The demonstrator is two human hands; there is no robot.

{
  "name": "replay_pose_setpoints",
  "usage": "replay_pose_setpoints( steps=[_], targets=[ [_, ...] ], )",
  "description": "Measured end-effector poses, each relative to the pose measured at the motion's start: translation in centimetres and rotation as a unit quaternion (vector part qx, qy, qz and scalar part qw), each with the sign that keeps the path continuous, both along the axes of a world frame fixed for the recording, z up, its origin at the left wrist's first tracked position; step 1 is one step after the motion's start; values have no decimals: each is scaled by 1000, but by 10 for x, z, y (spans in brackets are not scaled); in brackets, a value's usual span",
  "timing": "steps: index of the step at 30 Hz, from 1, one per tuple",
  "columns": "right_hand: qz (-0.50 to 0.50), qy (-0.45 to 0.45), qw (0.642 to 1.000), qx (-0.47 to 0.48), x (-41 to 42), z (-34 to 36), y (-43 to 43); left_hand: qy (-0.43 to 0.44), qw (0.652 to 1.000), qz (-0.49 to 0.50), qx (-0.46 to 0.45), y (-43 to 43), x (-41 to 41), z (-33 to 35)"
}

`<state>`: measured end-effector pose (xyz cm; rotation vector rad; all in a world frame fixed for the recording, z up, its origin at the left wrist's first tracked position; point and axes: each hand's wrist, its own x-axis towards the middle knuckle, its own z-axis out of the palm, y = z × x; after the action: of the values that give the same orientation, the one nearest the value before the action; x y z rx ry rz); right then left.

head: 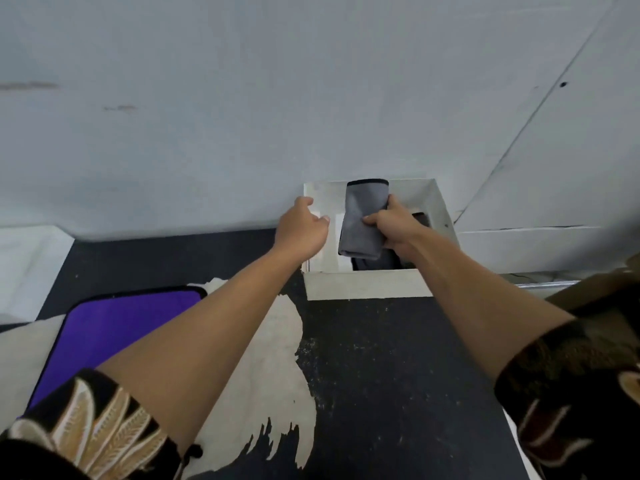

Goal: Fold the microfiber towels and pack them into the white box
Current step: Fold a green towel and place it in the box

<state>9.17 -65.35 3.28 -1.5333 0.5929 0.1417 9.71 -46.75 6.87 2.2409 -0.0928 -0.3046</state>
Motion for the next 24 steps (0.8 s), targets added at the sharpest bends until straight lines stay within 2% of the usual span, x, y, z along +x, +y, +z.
replay_pose_setpoints(
  steps=[5,7,9,14,16,17,18,20,22,24],
  targets=[
    [118,79,989,42,27,-39,8,-32,999,21,38,10,4,-21],
    [181,126,972,-81,27,-52,10,-32,998,21,56,11,5,-27],
    [223,159,936,-220,26,-64,11,-32,997,22,73,11,6,-31],
    [307,152,849,-402,33,-64,12,-26,996,31,83,10,9,-34],
    [276,116,801,-519,39,-62,11,-25,996,32,83,9,9,-32],
    [245,94,788,-556,43,-60,11,-27,996,34,84,8,9,-31],
    [232,69,783,-573,47,-61,12,-29,995,36,84,7,8,-31],
    [273,34,778,-565,57,-65,14,-32,995,38,85,5,7,-29],
    [329,44,769,-547,62,-70,14,-35,995,38,89,3,4,-27],
    [344,61,758,-550,64,-76,11,-39,995,38,88,2,3,-26]
  ],
)
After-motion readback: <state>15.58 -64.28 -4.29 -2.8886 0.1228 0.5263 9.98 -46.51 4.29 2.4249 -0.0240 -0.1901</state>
